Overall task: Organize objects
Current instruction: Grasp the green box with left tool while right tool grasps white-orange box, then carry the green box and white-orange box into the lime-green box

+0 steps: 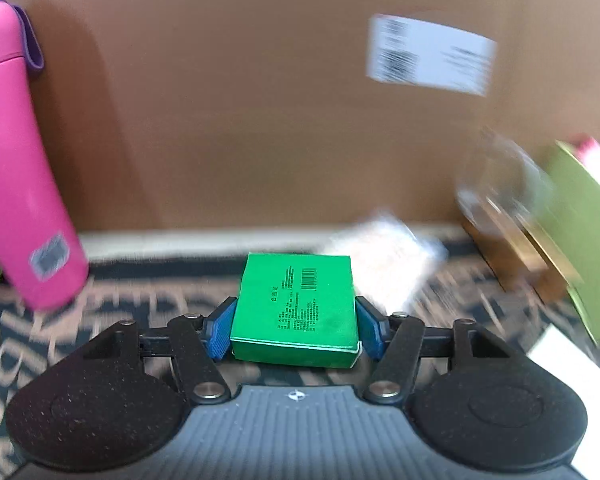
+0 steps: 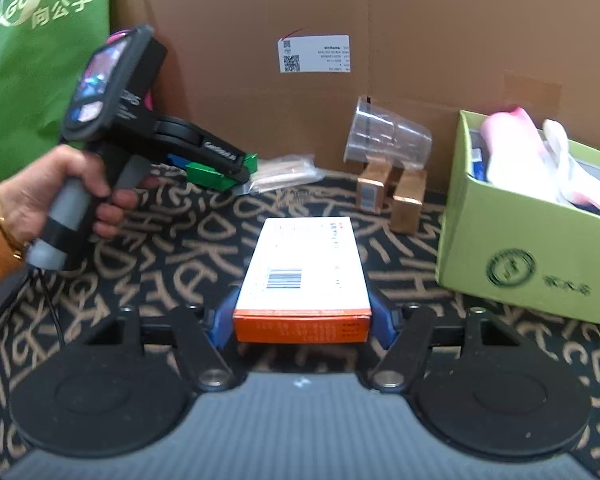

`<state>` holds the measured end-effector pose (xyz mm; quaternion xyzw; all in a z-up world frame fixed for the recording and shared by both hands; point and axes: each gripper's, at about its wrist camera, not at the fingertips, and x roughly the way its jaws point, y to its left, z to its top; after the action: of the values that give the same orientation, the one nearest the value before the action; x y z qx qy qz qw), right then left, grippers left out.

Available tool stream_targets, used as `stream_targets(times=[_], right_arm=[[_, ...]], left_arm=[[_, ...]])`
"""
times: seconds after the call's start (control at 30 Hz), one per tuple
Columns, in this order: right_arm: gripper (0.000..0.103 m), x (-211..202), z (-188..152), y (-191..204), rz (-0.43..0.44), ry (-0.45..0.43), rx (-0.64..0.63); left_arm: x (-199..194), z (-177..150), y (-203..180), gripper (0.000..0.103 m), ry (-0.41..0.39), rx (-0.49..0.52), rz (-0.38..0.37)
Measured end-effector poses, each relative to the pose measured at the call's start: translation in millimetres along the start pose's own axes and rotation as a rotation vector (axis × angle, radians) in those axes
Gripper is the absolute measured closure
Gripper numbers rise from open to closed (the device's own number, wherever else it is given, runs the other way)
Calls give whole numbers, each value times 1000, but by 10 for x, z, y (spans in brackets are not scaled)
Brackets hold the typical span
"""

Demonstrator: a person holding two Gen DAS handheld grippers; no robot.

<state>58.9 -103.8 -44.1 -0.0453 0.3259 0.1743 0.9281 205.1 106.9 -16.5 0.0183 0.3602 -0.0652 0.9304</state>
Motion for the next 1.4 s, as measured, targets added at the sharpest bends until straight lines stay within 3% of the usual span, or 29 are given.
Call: stream_targets(times=[0.17,0.27,0.37,0.43,0.53,0.63,0.73,0.83,0.9,1.0,1.2,1.4], right_arm=[[37,-269,-253,-78,0,35,-15],[37,-358,-365,-119,2,65,-19],[22,-367,-385,-150,-2,50,-8],[20,-327,-349,-168,0,38,-4],[19,-247,-289,-195,2,20,4],[19,-127,-235,-226,-7,22,3],[21,-23,-199,-229,5,28,0],[36,5,-232,-214,13,6,-25],[38,-17,-246,-234,18,4,-17],[38,-77,-278,-257,24,5,-14],[38,-440,-305,-444,33,-44,44],[38,-907,-72,-865,-97,-182,71]], left_arm=[[-599,-519,-296,39,26,79,-89],[-824,-742,-410,35,17,72,-111],[-820,-812,-549,17,1,78,-51],[-715,-755,-615,17,2,105,2],[-627,-689,-615,16,0,129,15],[-622,-675,-626,26,0,134,-7],[-630,-694,-613,26,0,116,-12],[-633,-726,-586,23,-12,92,-11],[-654,-723,-576,39,-14,84,-27],[-696,-700,-633,40,1,103,-31],[-917,-548,-839,40,-18,92,-181],[-1137,-127,-1239,40,-126,136,-313]])
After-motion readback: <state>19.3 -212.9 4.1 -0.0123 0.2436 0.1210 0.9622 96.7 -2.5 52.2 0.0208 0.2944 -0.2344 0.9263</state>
